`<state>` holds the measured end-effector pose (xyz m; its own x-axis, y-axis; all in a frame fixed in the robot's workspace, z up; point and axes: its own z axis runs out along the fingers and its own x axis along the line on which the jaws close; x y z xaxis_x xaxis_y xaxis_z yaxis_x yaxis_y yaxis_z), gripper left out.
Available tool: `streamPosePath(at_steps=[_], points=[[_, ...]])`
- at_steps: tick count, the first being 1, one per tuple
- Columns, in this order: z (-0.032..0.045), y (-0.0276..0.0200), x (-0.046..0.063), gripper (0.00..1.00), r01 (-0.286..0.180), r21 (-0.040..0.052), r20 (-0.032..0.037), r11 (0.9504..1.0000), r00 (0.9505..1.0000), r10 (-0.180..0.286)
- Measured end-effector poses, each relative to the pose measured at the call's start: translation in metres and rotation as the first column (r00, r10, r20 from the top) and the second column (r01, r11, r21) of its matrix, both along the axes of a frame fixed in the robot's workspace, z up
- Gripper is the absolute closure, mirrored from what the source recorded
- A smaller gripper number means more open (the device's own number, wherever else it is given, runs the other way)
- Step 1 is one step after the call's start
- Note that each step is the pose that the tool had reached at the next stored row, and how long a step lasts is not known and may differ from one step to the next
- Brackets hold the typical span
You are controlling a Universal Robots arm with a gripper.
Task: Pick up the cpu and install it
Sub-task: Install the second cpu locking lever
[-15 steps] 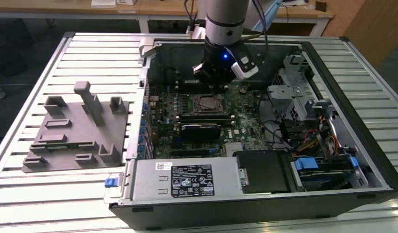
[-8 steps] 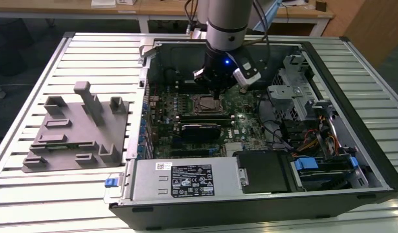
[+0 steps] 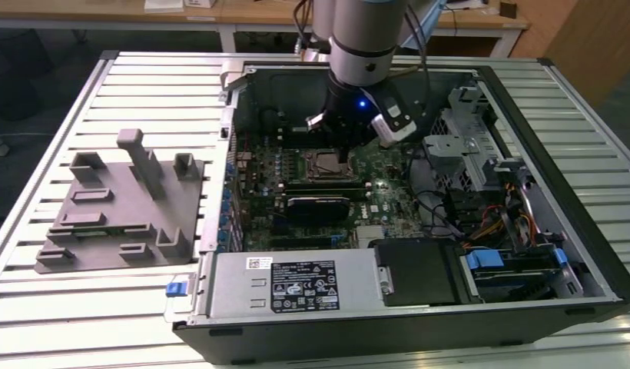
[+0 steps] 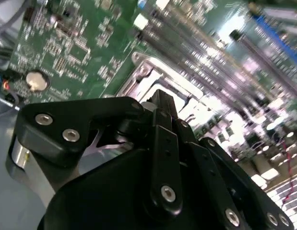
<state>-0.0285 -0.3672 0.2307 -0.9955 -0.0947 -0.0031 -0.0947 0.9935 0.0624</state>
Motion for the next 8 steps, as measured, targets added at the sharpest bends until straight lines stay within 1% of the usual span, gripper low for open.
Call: streamPosePath(at_steps=[1,3,4,5,6,8], points=[[-0.0001,-0.0037,0.0000,0.89,0.000,0.0002,0.0000,1.0000,1.0000,0.000],[-0.0001,-0.0094,0.0000,0.89,0.000,0.0002,0.0000,1.0000,1.0000,0.000],[-0.0001,-0.0112,-0.0001,0.89,0.000,0.0002,-0.0001,1.0000,1.0000,0.000],[0.0000,-0.0119,-0.0001,0.89,0.000,0.0001,-0.0013,1.0000,1.0000,0.000],[0.0000,-0.0122,-0.0001,0.89,0.000,0.0003,-0.0044,1.0000,1.0000,0.000],[0.0000,-0.0123,-0.0001,0.89,0.000,0.0003,-0.0209,1.0000,0.9998,0.000]])
